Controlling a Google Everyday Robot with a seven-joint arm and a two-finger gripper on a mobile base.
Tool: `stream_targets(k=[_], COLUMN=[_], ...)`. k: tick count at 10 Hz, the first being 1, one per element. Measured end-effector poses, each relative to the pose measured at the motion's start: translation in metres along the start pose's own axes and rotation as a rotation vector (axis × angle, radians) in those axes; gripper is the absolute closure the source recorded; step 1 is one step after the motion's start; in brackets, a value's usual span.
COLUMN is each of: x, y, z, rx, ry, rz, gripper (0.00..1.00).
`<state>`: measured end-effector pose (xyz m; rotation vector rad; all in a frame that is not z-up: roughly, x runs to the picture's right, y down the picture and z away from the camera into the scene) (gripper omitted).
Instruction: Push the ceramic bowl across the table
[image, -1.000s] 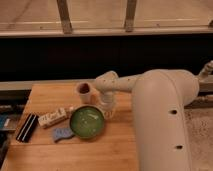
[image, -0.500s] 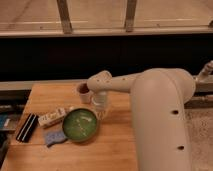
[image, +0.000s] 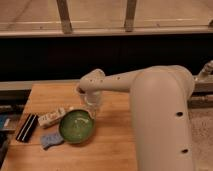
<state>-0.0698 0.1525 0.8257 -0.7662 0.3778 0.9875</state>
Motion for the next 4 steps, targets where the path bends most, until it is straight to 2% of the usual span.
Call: stream_targets(k=[1, 2, 4], x=[0.0, 0.003, 0.005], y=[-0.004, -0.025, -0.054], z=[-0.005, -0.019, -0.04], rx=[0.009, 0.037, 0.048], ry=[-0.015, -0.049, -0.099], rz=[0.026, 0.079, 0.154], gripper=[1.0, 1.0, 1.0])
